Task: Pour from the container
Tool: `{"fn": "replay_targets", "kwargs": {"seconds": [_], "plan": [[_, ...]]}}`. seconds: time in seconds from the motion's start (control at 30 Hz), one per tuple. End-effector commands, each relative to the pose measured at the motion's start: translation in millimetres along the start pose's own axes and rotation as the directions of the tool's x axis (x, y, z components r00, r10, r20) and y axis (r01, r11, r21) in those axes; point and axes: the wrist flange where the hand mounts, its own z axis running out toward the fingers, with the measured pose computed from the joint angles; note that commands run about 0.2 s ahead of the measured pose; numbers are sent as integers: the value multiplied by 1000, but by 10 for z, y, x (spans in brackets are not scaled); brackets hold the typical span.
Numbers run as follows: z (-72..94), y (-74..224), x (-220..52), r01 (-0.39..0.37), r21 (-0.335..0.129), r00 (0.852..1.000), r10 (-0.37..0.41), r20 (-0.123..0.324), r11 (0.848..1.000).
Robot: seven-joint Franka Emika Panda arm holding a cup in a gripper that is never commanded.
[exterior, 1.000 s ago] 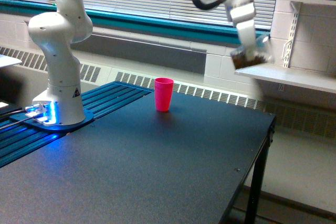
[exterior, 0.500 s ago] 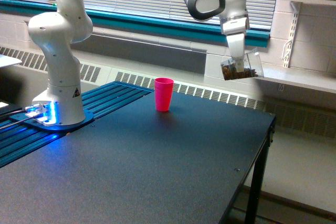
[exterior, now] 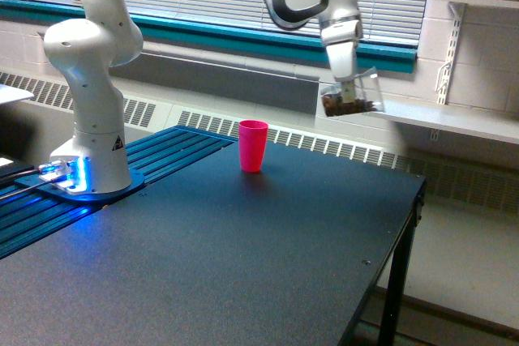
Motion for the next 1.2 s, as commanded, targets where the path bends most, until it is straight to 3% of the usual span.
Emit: {"fn": "replay_targets", "kwargs": {"seconds": [0.03,0.83,1.2], "plan": [[-99,-29,-426,-19,-11,1000,18,-9,1000],[-368,250,-1584,-46,-88,999,45,-22,995],[-497,292,-2088,-56,-102,998,53,-24,993]]}}
